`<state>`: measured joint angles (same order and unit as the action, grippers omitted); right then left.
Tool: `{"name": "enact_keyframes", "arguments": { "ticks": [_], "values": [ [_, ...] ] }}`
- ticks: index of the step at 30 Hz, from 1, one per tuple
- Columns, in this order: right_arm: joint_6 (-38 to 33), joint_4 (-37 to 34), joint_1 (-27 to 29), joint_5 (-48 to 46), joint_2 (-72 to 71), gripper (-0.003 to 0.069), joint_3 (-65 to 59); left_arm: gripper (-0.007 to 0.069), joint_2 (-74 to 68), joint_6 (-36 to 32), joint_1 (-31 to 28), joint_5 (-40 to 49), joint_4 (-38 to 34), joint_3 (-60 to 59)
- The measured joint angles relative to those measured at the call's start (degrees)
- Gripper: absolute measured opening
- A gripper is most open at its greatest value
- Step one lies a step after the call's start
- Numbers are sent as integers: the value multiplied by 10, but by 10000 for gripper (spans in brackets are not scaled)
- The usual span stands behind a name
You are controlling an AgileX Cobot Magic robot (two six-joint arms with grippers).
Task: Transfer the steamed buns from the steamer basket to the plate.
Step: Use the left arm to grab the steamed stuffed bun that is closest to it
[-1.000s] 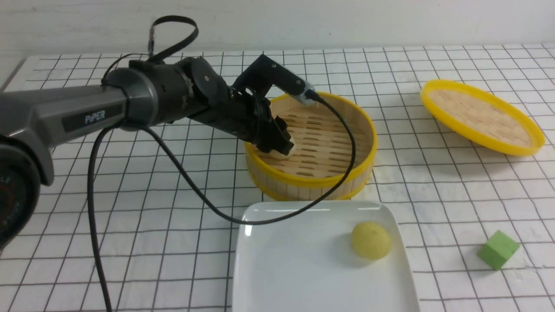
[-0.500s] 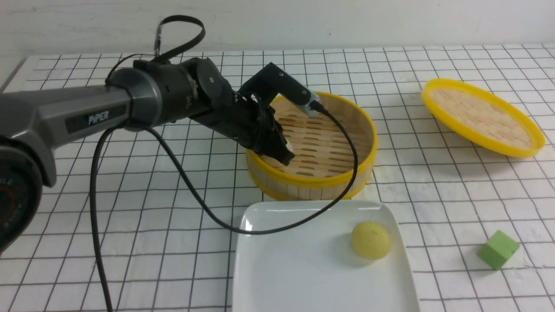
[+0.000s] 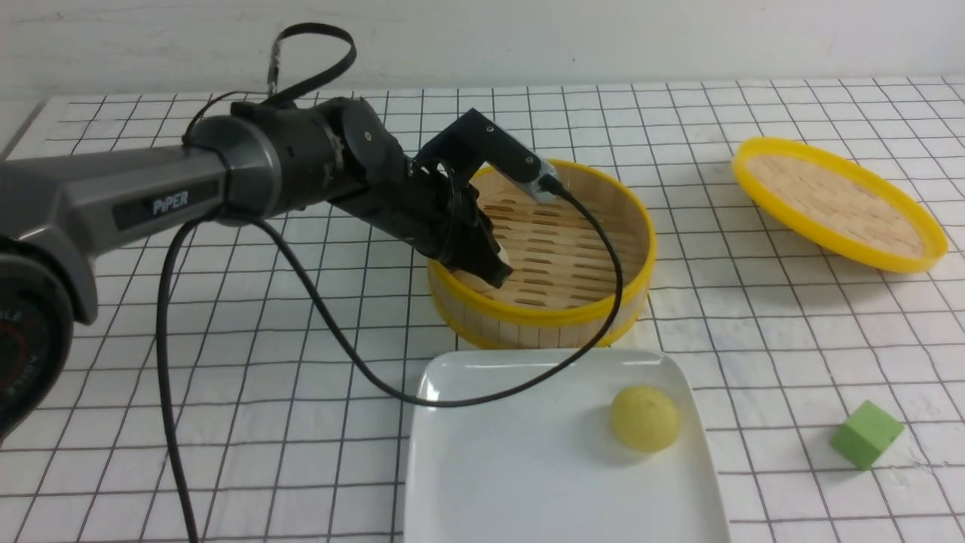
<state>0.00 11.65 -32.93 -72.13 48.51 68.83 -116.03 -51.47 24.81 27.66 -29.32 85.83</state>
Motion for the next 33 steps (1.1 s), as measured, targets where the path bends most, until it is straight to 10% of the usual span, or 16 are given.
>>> {"name": "enact_keyframes", "arguments": {
  "ticks": [10,17,28,33],
  "values": [
    [0,1,0,0,0,437,0,358,0,27,0,11,0,5],
    [0,2,0,0,0,437,0,372,0,31,0,0,2,5],
    [0,2,0,0,0,437,0,267,-22,31,0,-11,0,6],
    [0,2,0,0,0,437,0,50,-20,33,0,-10,1,9]
  ]
}}
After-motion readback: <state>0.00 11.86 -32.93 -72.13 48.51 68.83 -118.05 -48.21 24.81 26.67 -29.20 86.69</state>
